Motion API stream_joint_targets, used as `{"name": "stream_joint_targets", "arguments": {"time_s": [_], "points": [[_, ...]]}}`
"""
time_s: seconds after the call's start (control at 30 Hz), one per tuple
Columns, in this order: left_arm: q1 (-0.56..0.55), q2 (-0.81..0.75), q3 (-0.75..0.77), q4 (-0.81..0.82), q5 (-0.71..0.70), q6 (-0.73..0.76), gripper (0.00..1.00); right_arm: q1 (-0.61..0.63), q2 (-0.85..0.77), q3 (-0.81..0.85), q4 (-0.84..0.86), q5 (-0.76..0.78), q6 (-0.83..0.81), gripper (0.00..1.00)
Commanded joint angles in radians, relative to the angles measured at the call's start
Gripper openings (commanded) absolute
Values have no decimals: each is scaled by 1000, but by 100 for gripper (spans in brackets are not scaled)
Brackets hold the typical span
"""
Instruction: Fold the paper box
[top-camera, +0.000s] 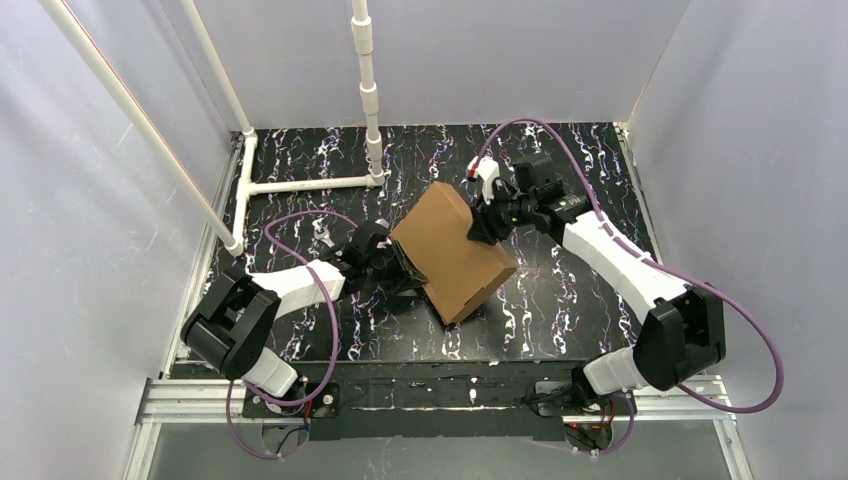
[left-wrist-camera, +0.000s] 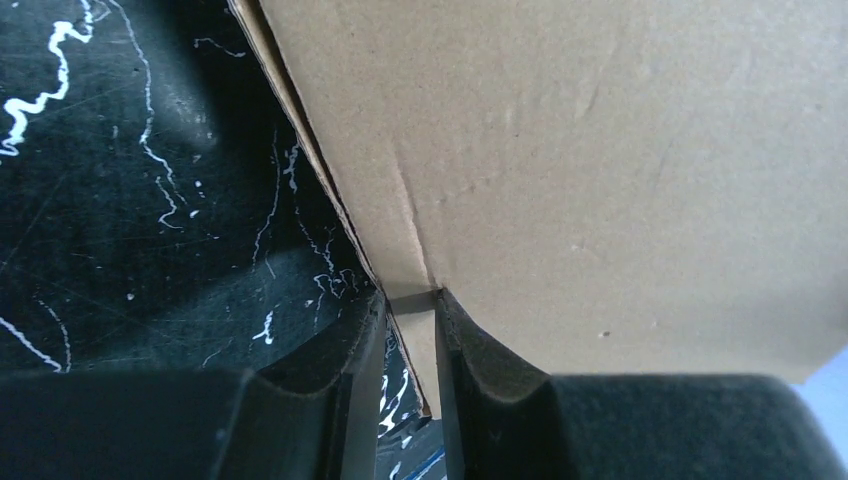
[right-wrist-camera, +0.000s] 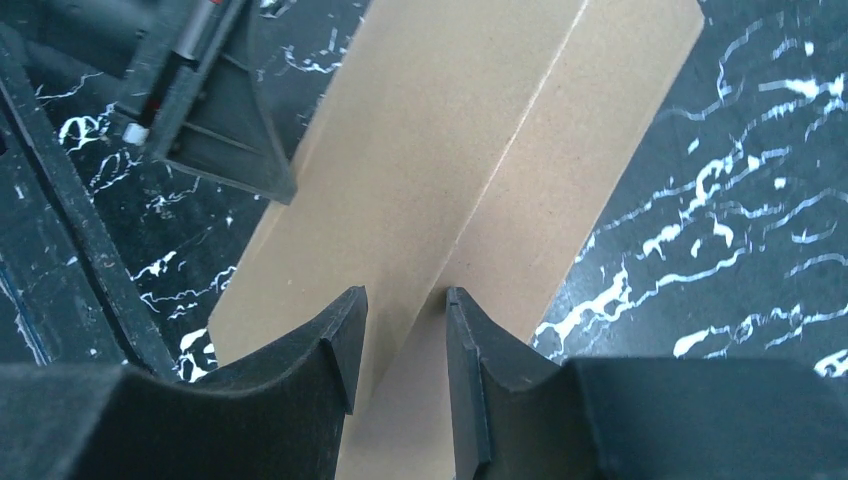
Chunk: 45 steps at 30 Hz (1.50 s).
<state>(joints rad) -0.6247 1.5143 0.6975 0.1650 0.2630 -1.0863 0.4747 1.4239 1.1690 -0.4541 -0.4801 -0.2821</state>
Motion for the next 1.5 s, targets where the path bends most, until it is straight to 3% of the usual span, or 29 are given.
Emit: {"name": "stream_joint_targets", "arguments": {"time_s": [0.0,0.2,0.43,0.6,0.87,1.03,1.13,1.27,1.33,1.47], "points": [[7,2,-32,79,-50,7,19,114,-8,-20,-116,-152,2,43],[20,-3,-62,79,-51,11,19,184,-34,-32,-164,-192,-77,44],[42,-35,-141,80,-59,10,19,240,-42,45,-357,-330,-295,47],[65,-75,-174,79,-53,24,20,236,-51,151,-575,-404,-516,54],[91,-142,-199,79,-18,54,21,128,-89,164,-634,-514,-586,64],[91,-216,-228,79,10,60,21,-14,-123,154,-551,-567,-474,63],[92,-305,-255,79,37,78,22,-122,-179,88,-364,-547,-266,63],[94,-443,-303,79,74,69,25,-214,-255,-127,3,-430,55,62],[95,-511,-326,79,87,62,25,-223,-278,-191,68,-353,92,60],[98,-606,-372,76,112,34,12,-223,-276,-266,124,-283,89,54]]}}
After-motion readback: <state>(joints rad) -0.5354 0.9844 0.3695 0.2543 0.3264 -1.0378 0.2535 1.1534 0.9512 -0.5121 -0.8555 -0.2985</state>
